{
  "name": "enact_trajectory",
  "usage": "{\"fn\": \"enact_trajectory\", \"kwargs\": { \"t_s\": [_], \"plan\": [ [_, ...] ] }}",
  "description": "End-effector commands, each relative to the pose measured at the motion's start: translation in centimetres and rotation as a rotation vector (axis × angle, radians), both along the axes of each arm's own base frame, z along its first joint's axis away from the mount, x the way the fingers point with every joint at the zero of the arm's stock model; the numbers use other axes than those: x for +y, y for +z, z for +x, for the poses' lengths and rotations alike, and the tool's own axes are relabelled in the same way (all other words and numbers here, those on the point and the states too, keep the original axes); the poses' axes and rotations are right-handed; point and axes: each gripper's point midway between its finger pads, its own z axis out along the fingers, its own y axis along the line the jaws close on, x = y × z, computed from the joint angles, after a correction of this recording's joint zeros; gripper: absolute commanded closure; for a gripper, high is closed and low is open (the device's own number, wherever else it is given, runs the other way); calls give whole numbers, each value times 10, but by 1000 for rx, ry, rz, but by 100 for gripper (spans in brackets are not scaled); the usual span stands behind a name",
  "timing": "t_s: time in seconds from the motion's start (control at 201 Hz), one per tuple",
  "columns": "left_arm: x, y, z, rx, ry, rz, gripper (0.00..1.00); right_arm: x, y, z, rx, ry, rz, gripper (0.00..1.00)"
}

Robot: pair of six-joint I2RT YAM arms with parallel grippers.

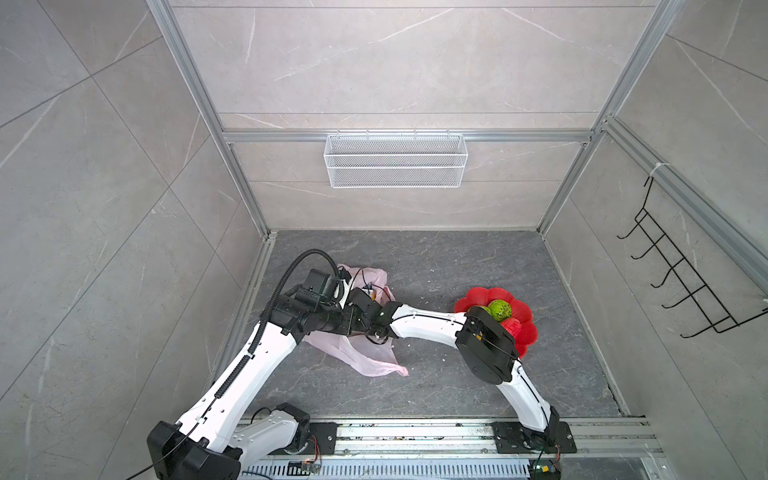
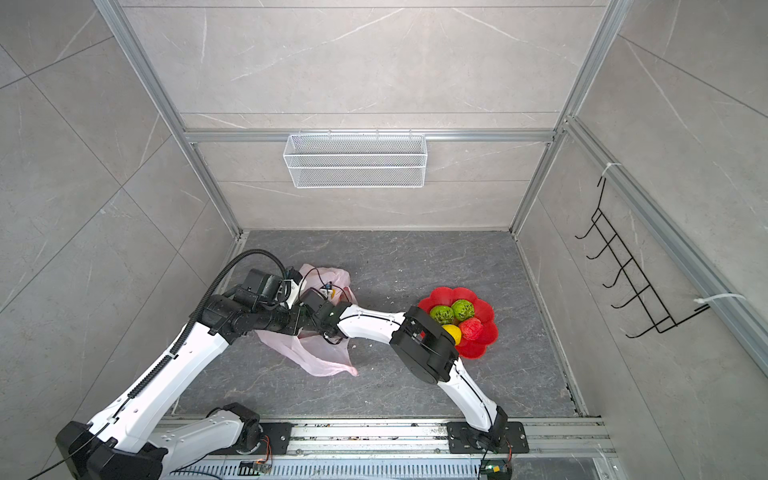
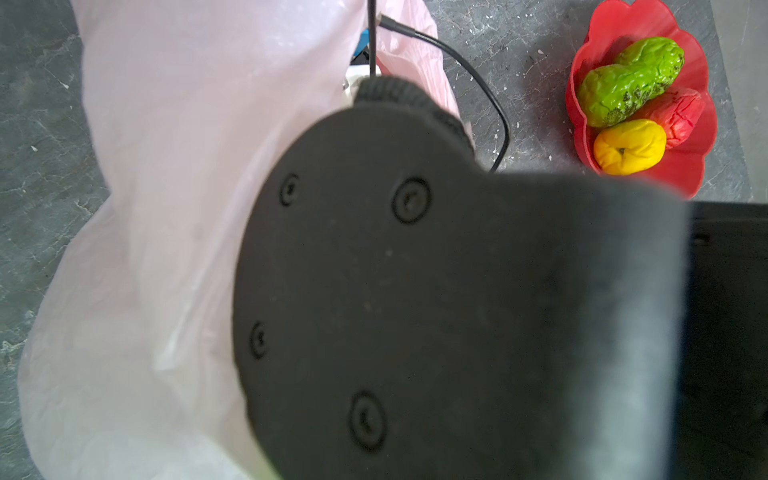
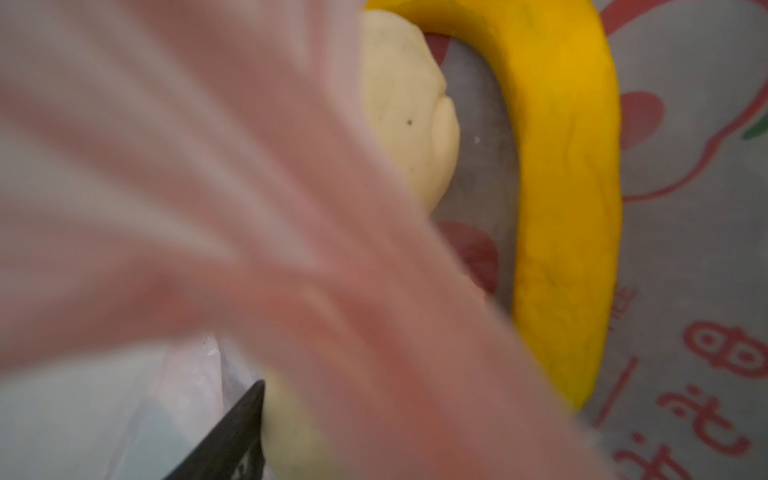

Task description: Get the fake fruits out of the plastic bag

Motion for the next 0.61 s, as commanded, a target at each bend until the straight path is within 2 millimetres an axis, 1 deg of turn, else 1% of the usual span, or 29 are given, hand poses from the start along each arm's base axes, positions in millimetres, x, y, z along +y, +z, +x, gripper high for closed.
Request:
{"fn": "enact_trajectory", "kwargs": {
  "t_s": [0.0,0.1,0.159,0.373,0.602],
  "plan": [
    [5,24,6,-95,-41,47,100,-16,1,-5,-11,-12,-41,33],
    [14,29,12,-133,-49,111,100,-24,6,-8,-26,-10,-45,36],
    [15,31,15,-157,-58,130,100,-29,8,-10,-33,-9,-47,38],
    [7,34,26,-226,-115,129,100,-47,18,-19,-56,8,-59,42],
    [-4,38,25,-257,-167,76,99,-63,28,-24,-86,8,-68,44]
  ]
}}
